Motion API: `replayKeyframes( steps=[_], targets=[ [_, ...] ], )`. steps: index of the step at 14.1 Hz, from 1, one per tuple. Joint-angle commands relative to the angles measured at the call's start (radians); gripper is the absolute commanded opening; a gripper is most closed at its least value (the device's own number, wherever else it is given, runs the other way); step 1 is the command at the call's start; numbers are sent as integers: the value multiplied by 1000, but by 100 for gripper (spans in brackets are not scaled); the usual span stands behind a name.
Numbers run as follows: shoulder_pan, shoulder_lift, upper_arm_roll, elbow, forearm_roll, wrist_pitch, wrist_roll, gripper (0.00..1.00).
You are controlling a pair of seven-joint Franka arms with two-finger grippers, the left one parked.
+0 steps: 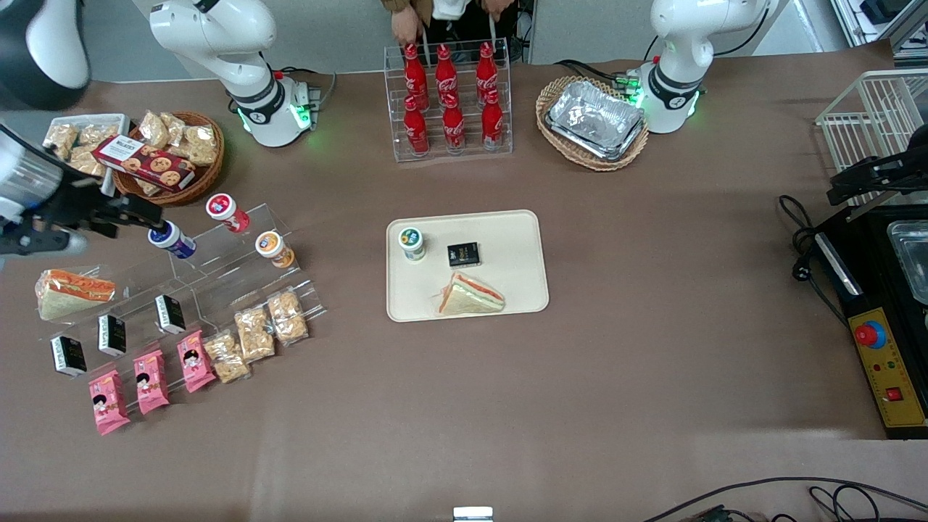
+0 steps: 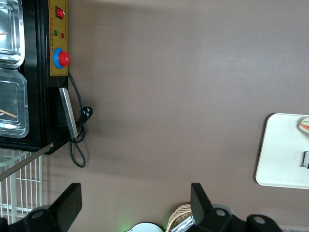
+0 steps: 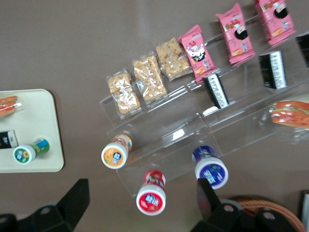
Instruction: Place green gum on tray
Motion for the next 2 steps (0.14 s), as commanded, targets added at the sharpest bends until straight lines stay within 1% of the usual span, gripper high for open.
replayKeyframes(
  steps=[1,2],
  targets=[
    [-3,110,6,280,-39,-206,5,100],
    [-5,113,4,297,-45,-225,5,100]
  ],
)
